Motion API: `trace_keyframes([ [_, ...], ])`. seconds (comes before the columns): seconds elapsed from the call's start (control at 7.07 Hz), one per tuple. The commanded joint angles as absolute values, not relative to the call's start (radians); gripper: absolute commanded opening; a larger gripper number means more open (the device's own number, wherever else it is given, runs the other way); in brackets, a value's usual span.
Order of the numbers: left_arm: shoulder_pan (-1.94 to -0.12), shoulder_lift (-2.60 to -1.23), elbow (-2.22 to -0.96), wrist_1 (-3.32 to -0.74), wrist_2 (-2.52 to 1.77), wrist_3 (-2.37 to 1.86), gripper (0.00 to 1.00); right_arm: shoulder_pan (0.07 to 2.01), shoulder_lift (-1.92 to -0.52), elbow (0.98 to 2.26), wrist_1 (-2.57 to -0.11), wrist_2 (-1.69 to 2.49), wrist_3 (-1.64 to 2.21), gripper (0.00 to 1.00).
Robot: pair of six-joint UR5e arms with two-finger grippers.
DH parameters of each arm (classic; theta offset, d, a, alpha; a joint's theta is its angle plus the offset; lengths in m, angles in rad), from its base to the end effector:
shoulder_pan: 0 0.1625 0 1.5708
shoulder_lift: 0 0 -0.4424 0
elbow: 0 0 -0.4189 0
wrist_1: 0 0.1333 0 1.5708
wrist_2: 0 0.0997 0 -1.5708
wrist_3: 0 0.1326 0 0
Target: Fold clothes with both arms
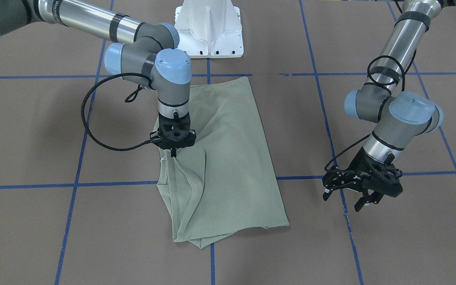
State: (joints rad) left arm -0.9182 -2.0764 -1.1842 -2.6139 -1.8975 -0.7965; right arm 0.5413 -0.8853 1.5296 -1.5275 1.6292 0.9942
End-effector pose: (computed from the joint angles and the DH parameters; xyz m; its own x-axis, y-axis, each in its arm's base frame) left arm 0.4046 -0.6789 0.4582 0.5736 0.3400 -0.7452 0.2414 0.7992 0.5505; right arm -0.6004 -0.5075 0.2924 0.8183 -0.1431 0.5567 -0.0435 0.9503 0.3082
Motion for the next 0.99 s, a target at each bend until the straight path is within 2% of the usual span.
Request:
trace_keyframes([
  [0.0, -0.917, -2.075, -1.184, -2.614, -1.898, -0.798, 1.0, 0.546, -0.974, 1.612, -1.522, 1.628, 0.971, 0.26],
  [0.14, -0.917, -2.075, -1.184, -2.614, -1.898, -0.798, 1.0, 0.534, -0.976, 1.606, -1.516, 1.62, 0.985, 0.99],
  [0.57, -0.917, -2.075, -1.204, -2.614, -1.905, -0.801, 1.0, 0.572, -0.971, 1.626, -1.478, 1.656, 0.999, 1.0],
  [0.85, -0.896, -2.068, -1.277, -2.602, -1.907, -0.973, 1.0, 0.591, -1.087, 1.707, -1.242, 1.746, 1.147, 1.0],
])
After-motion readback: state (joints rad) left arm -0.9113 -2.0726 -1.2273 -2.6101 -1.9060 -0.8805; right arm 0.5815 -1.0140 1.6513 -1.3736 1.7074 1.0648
